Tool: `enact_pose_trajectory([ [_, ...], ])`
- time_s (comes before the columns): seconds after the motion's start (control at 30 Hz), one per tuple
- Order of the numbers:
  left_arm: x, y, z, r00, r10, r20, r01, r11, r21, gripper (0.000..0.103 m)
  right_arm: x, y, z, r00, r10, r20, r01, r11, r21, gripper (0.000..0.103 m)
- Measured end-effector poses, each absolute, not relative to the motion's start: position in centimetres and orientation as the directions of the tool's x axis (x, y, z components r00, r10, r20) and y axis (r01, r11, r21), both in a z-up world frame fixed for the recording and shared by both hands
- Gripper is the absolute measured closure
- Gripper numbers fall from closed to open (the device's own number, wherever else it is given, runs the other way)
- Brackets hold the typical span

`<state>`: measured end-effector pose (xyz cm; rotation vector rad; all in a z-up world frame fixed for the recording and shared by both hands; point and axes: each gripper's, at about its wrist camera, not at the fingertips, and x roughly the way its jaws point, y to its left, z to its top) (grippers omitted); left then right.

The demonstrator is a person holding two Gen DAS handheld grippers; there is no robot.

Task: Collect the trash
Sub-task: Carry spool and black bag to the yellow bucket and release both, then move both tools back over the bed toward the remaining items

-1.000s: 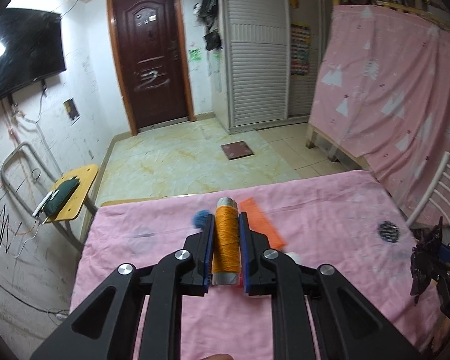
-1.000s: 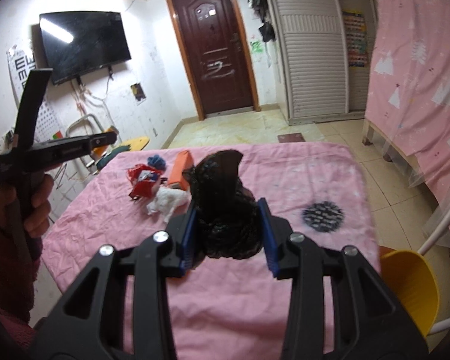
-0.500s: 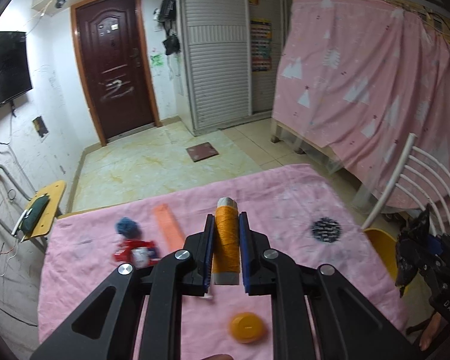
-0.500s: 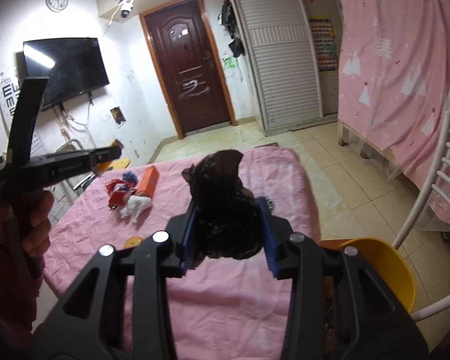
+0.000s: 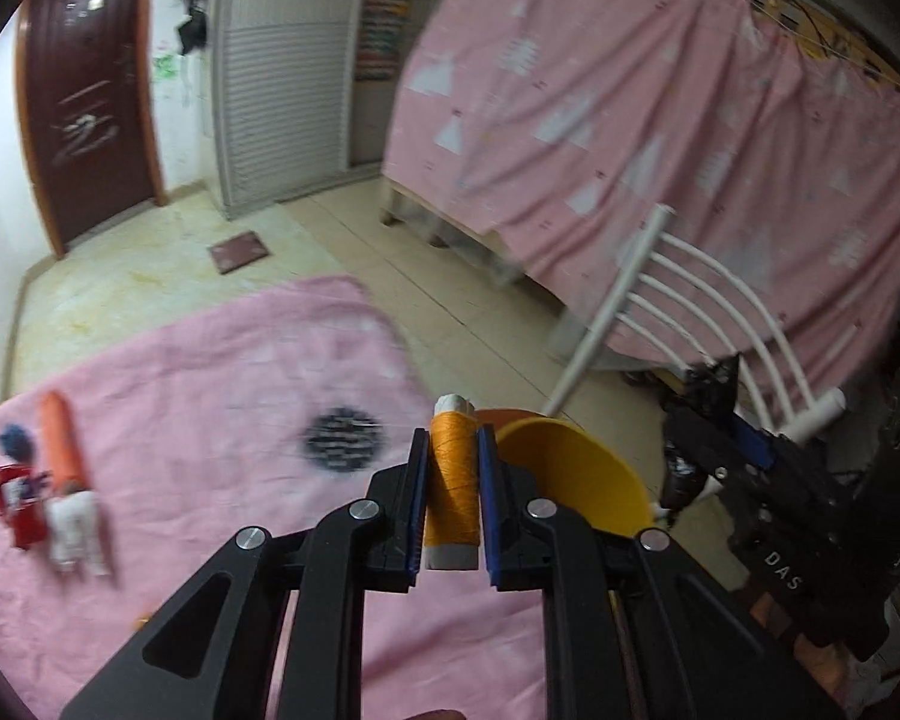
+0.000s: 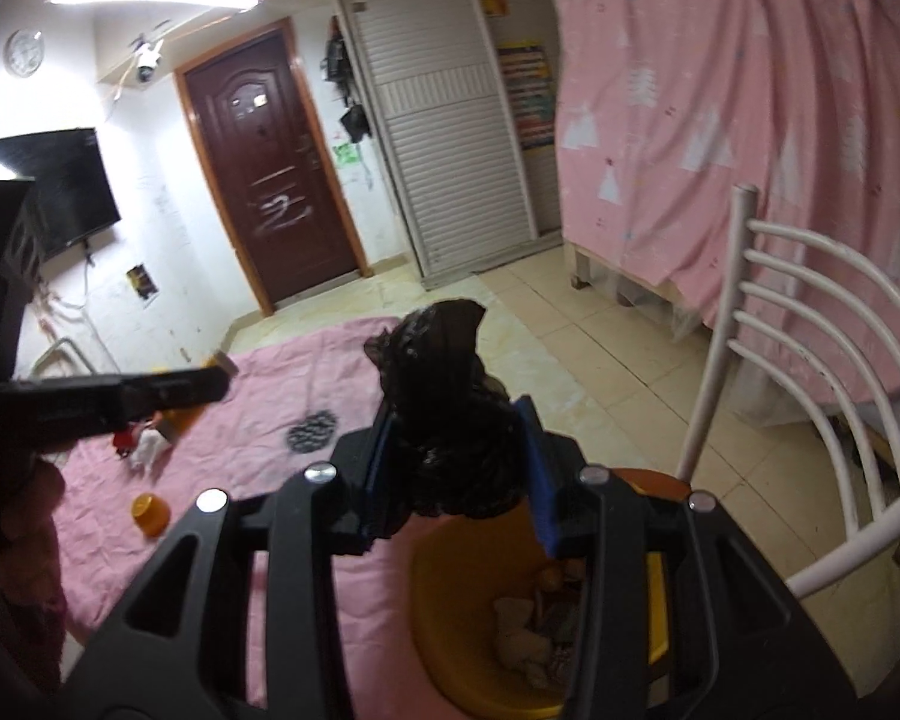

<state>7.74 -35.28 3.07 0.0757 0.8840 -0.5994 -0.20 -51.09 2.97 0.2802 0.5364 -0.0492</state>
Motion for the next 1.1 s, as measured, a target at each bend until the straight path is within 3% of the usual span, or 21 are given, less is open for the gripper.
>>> enact_pose_trajectory([
  [0.1, 7.6, -38.0, 2.1, 0.449, -0.484, -0.752, 0.549, 0.813, -0.195, 0.095, -0.5, -52.5, 2.5, 0.856, 0.018, -0.517, 0.143, 0.953, 0.269, 0.063],
  [0.17, 7.8, -39.4, 1.4, 0.423, -0.486, -0.764, 0.557, 0.805, -0.203, 0.094, -0.5, -53.3, 2.3, 0.853, 0.007, -0.522, 0.160, 0.948, 0.274, 0.047],
  [0.23, 8.0, -40.6, 0.7, 0.401, -0.485, -0.777, 0.562, 0.801, -0.209, 0.091, -0.5, -53.7, 2.2, 0.853, 0.002, -0.522, 0.171, 0.944, 0.282, 0.041],
  [0.43, 7.9, -42.3, 0.0, 0.368, -0.495, -0.787, 0.576, 0.786, -0.225, 0.060, -0.3, -54.7, 1.8, 0.853, -0.006, -0.522, 0.194, 0.932, 0.306, 0.041],
  [0.7, 8.1, -39.9, 0.9, 0.404, -0.490, -0.772, 0.554, 0.803, -0.220, 0.059, 0.6, -53.4, 1.6, 0.852, 0.021, -0.523, 0.165, 0.937, 0.307, 0.041],
  [1.1, 9.2, -29.4, 3.0, 0.531, -0.394, -0.750, 0.451, 0.881, -0.144, 0.054, 3.1, -43.8, 1.8, 0.824, 0.174, -0.540, -0.051, 0.971, 0.234, 0.040],
])
